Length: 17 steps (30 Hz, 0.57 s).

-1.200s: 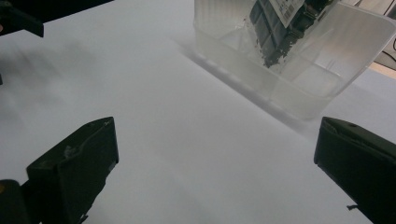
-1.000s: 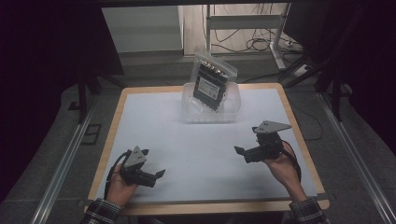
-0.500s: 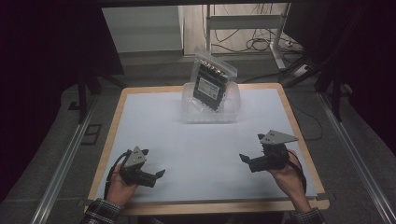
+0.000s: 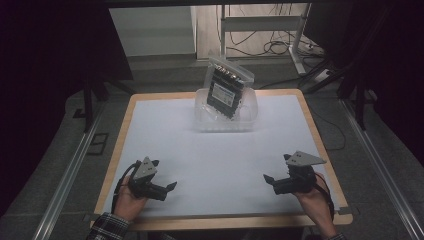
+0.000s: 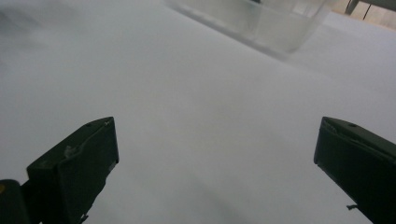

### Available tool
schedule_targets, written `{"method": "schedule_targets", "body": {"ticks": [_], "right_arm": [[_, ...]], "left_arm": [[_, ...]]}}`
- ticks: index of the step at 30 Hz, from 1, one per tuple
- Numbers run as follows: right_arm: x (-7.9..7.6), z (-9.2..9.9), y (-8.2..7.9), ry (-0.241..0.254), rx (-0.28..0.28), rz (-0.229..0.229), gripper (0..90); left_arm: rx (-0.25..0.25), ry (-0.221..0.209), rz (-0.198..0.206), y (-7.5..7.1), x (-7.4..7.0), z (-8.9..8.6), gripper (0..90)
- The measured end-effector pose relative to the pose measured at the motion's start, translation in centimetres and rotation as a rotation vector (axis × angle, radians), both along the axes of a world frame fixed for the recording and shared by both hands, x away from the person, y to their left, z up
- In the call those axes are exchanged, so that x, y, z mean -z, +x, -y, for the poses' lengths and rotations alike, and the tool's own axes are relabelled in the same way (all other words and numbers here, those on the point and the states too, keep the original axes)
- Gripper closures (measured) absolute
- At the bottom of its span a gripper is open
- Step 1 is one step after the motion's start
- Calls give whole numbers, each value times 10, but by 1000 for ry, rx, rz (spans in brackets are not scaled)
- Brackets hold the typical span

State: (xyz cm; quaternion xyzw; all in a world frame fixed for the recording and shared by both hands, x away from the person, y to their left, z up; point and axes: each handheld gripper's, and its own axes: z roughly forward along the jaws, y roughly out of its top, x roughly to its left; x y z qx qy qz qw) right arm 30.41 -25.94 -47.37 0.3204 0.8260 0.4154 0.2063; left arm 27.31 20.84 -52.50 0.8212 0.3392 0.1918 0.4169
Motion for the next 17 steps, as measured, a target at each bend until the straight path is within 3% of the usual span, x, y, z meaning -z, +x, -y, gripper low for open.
{"method": "schedule_targets", "body": {"ticks": [7, 12, 17], "right_arm": [[21, 7, -5, -75, 26, -52, 0], [27, 12, -3, -68, 37, -94, 0], [27, 14, -2, -50, 52, -99, 0]], "left_arm": [[2, 12, -3, 0, 1, 1, 0], [1, 13, -2, 0, 1, 1, 0], [0, 12, -2, 0, 1, 1, 0]]}}
